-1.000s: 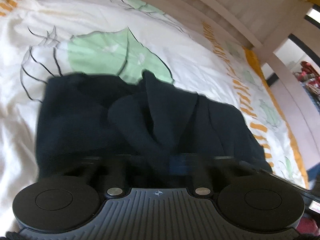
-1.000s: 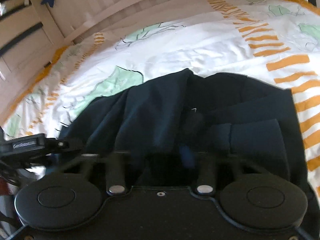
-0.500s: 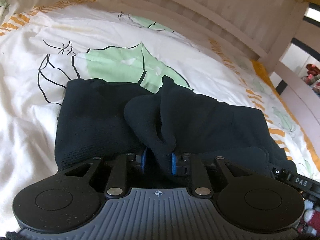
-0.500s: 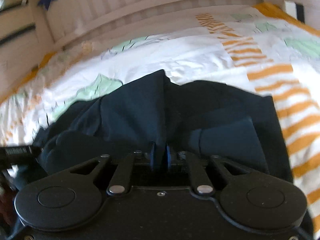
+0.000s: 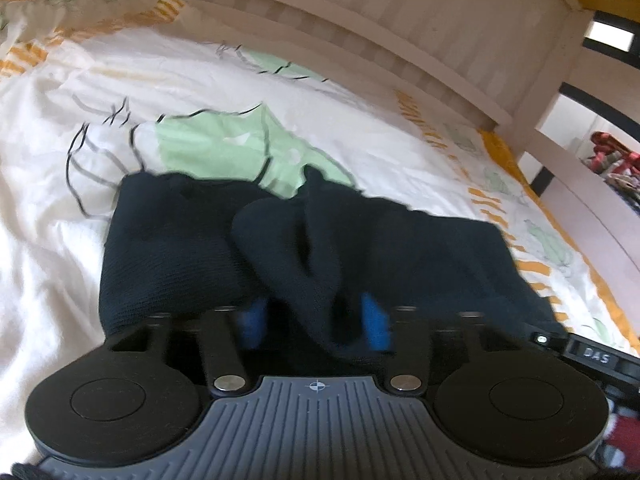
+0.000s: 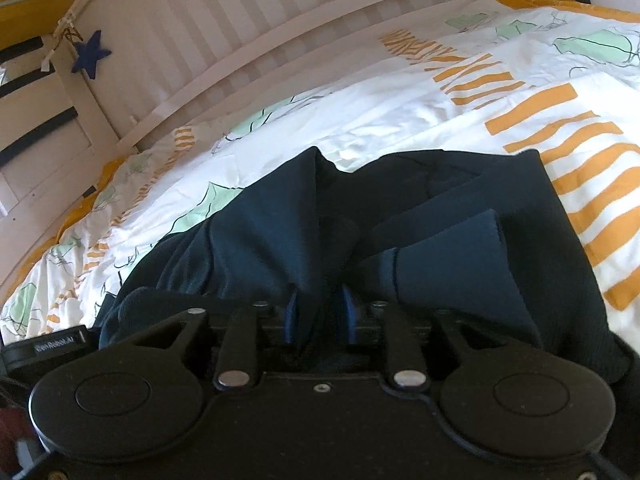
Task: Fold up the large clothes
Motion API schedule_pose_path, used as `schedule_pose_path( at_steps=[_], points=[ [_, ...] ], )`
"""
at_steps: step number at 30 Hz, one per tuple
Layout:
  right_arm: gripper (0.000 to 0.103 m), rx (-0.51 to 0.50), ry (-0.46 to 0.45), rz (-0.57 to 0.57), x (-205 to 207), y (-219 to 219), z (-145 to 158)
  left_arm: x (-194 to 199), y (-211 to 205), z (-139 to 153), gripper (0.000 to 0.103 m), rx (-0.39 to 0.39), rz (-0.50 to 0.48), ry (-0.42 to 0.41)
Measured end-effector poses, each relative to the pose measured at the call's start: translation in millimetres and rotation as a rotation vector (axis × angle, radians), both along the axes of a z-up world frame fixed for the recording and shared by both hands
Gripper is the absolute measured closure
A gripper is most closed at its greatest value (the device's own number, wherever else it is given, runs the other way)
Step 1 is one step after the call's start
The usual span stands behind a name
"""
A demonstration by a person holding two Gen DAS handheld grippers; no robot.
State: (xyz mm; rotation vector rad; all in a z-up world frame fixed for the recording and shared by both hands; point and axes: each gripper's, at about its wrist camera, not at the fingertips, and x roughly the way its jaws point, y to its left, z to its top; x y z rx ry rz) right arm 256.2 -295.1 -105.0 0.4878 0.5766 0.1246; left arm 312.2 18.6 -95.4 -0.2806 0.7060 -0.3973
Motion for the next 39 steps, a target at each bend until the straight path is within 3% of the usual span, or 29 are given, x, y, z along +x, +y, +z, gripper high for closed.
schedule_pose_path(
  at_steps=[1,4,9,16,19,22,24,27,36,39],
  points=[
    [0.051,-0.009,-0.001,0.005,-1,0,3,-4,-2,6,0.004,0.03,0.011,-0.012],
    [0.031,-0.047,-0.014,0.024,-7,2,14,-17,-1,25,0.002,0.091,0.056,-0.046],
    [0.025,-0.111,-0.017,-0.023,-21,1,34,-33,-4,52,0.001,0.099,0.098,-0.056],
    [0.021,-0.196,-0.044,-0.056,-47,7,51,-26,-55,61,0.001,0.174,0.01,-0.083],
    [0.021,-0.219,-0.036,-0.047,-56,10,47,-19,-73,51,0.001,0.191,-0.022,-0.046],
    [0.021,-0.202,-0.006,-0.029,-66,8,38,-23,-88,23,0.001,0.29,-0.065,0.04],
    [0.019,-0.195,0.009,-0.03,-72,7,32,-28,-87,1,0.001,0.307,-0.074,0.082],
    [0.015,-0.205,0.032,-0.017,-76,10,22,-37,-79,-14,0.0,0.277,-0.071,0.028],
    [0.003,-0.226,0.03,0.009,-79,19,8,-48,-81,-20,0.0,0.274,-0.048,-0.055],
    [0.001,-0.222,0.034,0.016,-78,19,8,-46,-80,-16,0.0,0.265,-0.051,-0.049]
  ],
)
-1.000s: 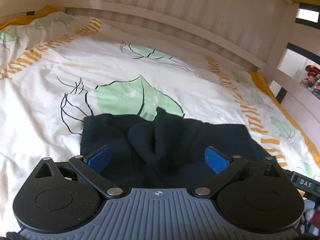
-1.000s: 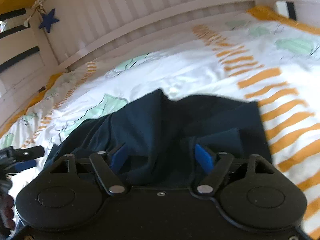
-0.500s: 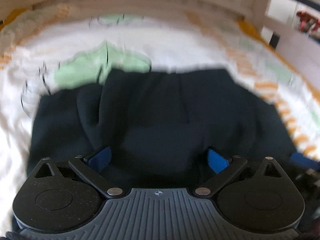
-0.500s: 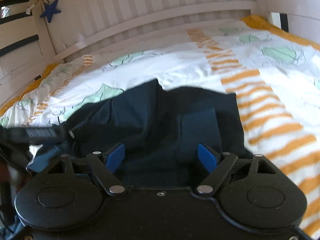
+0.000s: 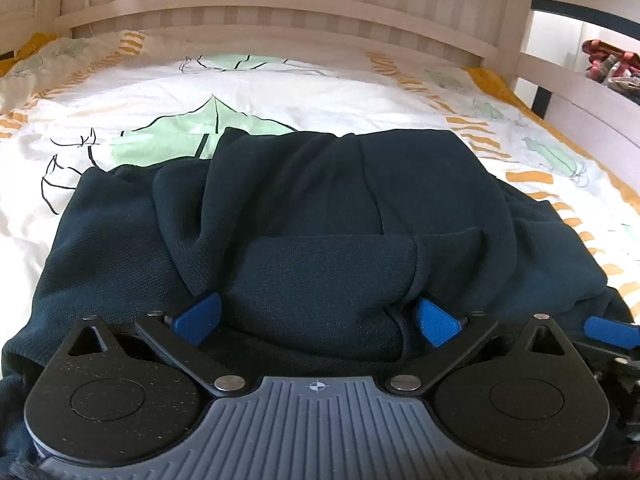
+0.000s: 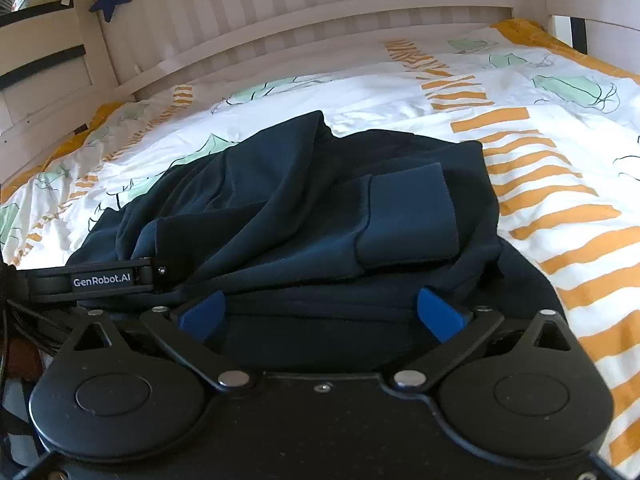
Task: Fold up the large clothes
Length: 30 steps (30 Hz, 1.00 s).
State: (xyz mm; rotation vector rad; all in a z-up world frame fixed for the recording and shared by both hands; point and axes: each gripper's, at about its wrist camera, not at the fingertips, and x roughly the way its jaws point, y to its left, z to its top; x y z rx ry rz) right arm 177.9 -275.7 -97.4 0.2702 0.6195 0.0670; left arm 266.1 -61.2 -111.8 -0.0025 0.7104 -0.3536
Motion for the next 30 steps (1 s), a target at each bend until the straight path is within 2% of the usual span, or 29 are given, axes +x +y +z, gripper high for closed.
schedule_pose_path(
  at_steps=[3,7,10,14,20,25,30],
  points=[
    [0.001,-0.006,0.003,0.002,0,1,0,7,1,7,0.0,0.003,-0.013,0.045],
    [0.001,0.013,0.001,0.008,-3,-1,5,2,9,21,0.0,-0.047,0.013,0.065],
    [0.001,0.043,-0.005,0.013,-12,-2,15,-14,16,37,0.0,-0.072,0.032,0.04],
    [0.001,0.037,-0.031,0.026,-30,4,34,-42,24,64,0.0,-0.085,0.021,-0.004],
    [0.001,0.083,-0.071,0.025,-68,10,62,-87,43,99,0.0,-0.098,0.005,-0.061],
    [0.001,0.101,-0.081,0.02,-103,16,76,-121,56,108,0.0,-0.073,-0.007,-0.089],
    [0.001,0.088,-0.071,0.015,-131,26,79,-155,68,99,0.0,-0.054,-0.004,-0.073]
  ],
)
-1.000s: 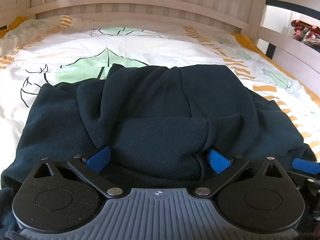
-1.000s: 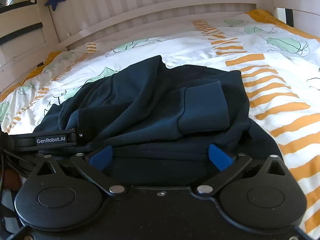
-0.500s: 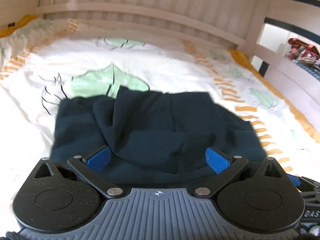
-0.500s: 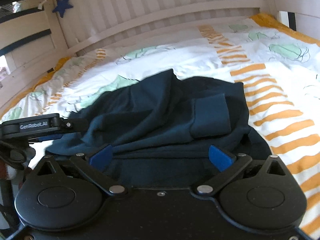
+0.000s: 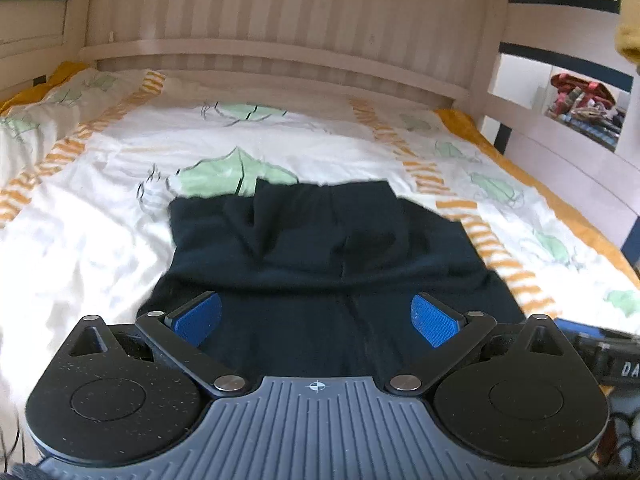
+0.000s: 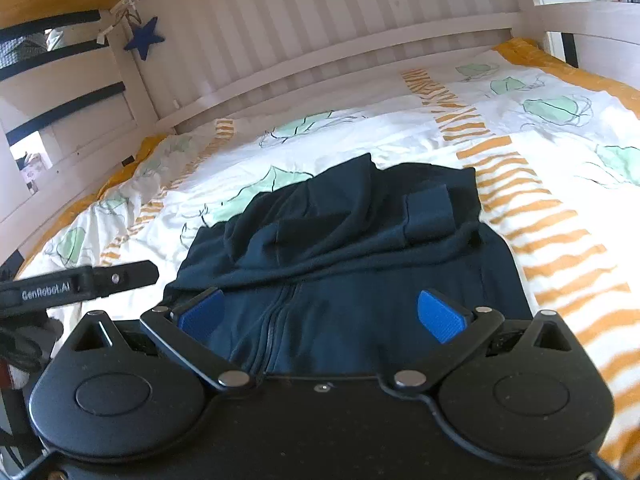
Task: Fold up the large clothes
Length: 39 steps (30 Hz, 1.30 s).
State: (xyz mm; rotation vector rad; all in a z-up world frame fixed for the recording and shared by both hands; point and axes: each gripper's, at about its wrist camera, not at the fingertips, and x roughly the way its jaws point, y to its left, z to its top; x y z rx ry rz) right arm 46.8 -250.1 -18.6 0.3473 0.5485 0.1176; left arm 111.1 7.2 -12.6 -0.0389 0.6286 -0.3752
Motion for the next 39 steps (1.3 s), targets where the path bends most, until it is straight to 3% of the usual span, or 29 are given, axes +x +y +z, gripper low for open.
schedule_pose_path(
  at_steps=[11,24,30,39],
  points=[
    [0.001,-0.062,0.069,-0.02,-43,13,-16,-41,33,-28,0.0,0.033,0.089,0.052],
    [0.001,-0.052,0.14,-0.072,-82,1,-37,-65,58,-52,0.0,0.029,0.153,0.104],
    [0.001,-0.032,0.158,-0.153,-89,-17,-40,-64,67,-57,0.0,0.011,0.181,0.125],
    [0.001,0.018,0.199,-0.296,-78,-48,-47,-52,67,-81,0.0,0.051,0.19,0.213]
  ],
)
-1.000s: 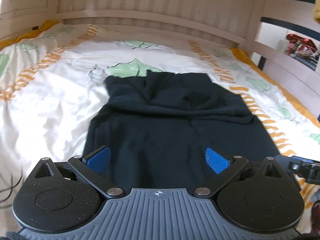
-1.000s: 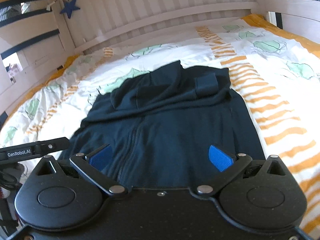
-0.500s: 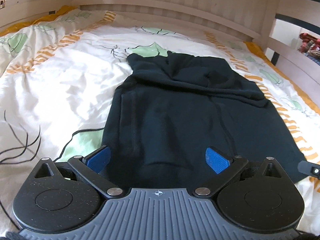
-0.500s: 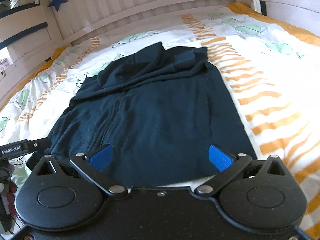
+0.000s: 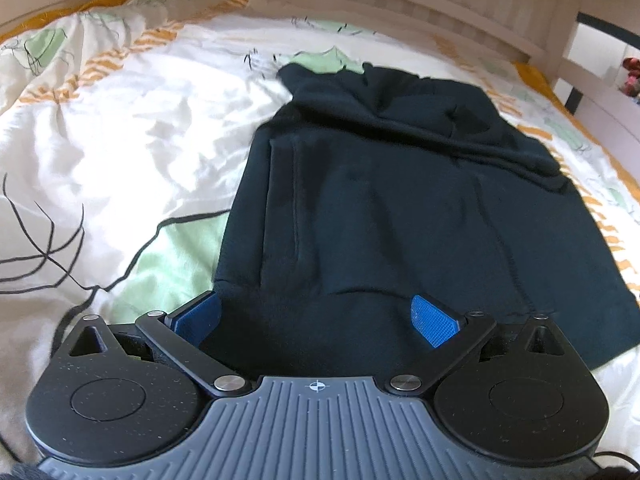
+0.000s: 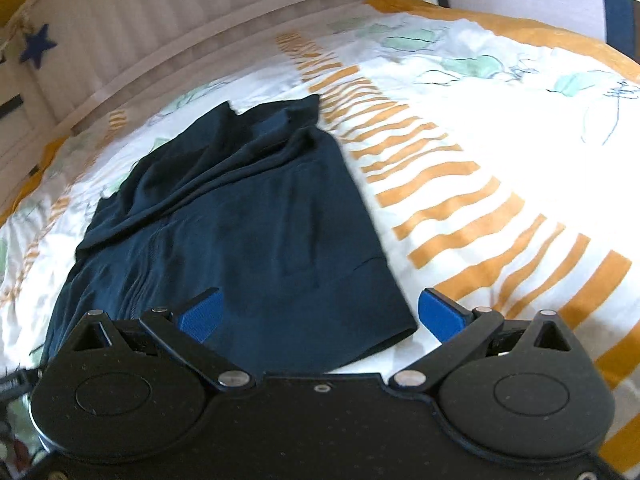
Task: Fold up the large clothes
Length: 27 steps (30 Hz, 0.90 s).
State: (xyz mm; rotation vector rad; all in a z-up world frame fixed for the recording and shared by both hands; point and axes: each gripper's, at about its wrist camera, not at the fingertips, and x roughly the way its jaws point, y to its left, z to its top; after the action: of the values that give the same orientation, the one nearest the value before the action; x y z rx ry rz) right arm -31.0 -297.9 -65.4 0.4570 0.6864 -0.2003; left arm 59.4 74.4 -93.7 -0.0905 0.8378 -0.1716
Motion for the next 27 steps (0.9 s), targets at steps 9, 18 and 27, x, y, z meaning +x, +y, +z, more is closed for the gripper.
schedule_pose_path(
  at_steps=[9,18,27],
  points=[
    [0.0,0.105,0.094,-0.003,17,-19,-26,5,-3,-6,0.0,0.02,-0.002,0.03],
    [0.0,0.137,0.055,0.019,7,-23,-31,6,-3,-6,0.0,0.018,0.0,0.031],
    [0.0,0.16,0.037,0.031,6,-23,-31,-2,5,6,0.0,-0.026,0.054,-0.009]
  ],
)
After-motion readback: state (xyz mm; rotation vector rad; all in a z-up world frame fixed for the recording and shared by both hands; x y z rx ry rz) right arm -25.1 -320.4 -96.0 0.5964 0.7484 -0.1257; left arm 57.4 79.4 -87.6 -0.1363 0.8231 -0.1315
